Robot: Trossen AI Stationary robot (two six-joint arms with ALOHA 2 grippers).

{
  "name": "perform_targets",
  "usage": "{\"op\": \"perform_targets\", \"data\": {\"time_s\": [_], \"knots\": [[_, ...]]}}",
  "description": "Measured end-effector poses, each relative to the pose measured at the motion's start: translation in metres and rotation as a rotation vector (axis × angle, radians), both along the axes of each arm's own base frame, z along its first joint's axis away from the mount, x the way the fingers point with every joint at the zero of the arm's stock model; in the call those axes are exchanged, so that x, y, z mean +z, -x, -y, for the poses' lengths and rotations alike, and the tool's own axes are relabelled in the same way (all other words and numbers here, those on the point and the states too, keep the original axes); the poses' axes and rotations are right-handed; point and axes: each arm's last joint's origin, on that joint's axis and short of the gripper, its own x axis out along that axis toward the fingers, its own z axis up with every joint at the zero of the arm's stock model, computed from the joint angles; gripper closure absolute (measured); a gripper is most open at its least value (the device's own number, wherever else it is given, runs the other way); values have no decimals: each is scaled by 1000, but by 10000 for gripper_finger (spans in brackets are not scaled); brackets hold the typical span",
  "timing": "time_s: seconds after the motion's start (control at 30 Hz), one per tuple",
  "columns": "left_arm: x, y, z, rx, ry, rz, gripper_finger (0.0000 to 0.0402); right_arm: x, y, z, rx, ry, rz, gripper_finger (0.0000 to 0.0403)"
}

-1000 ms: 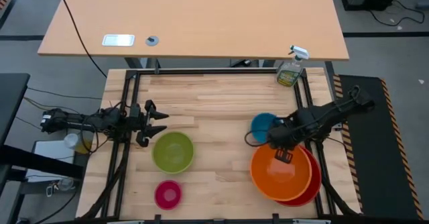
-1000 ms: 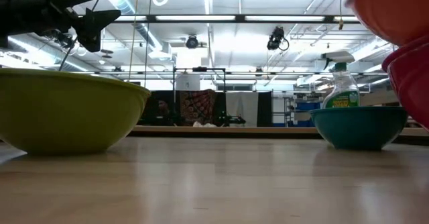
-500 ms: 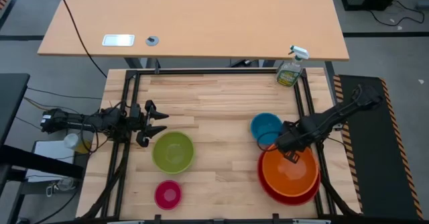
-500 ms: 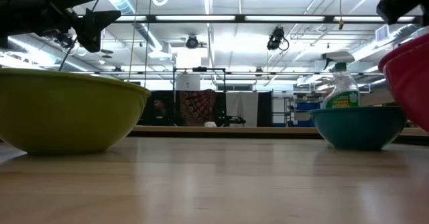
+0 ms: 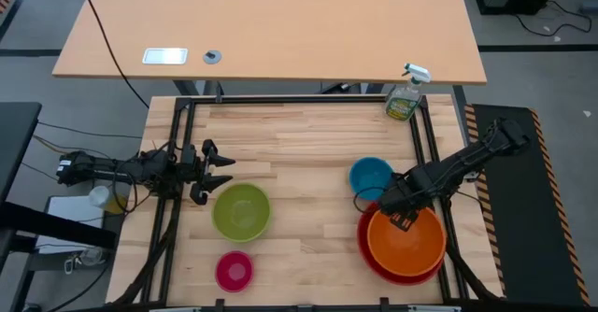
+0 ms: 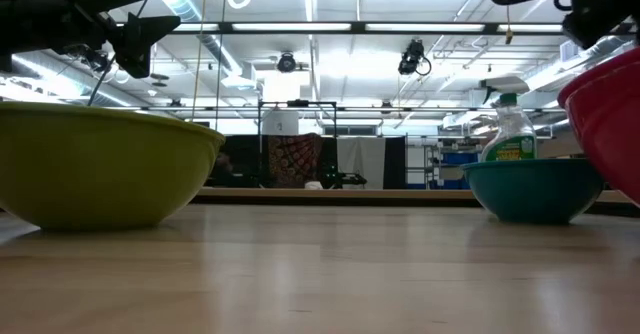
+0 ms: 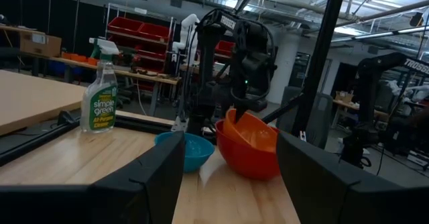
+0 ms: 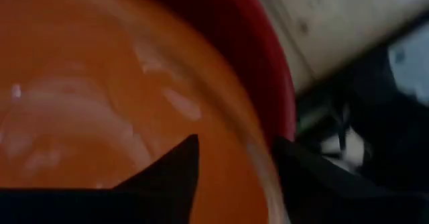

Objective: Nest bowls inside each other
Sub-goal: Stack the orange bowl on top of the right red bowl, then stack the green bowl on top of the orange bowl

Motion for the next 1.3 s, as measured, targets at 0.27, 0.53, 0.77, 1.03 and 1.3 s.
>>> {"op": "perform_targets", "data": {"time_s": [0.27, 0.53, 0.77, 1.03, 1.3], "knots": [[0, 0, 0, 1, -2, 1, 164, 39, -4, 5, -105, 1, 59, 160], [1, 0, 0, 0, 1, 10, 164, 64, -26, 14, -172, 158, 393, 171], [16, 2, 0, -10, 10, -133, 168, 36, -89, 20, -25, 216, 549, 177], [39, 14, 3, -105, -45, -319, 198, 4, -176, 26, 213, 261, 575, 199], [37, 16, 2, -89, -10, -375, 207, -9, -262, 34, 158, 332, 699, 206]]}}
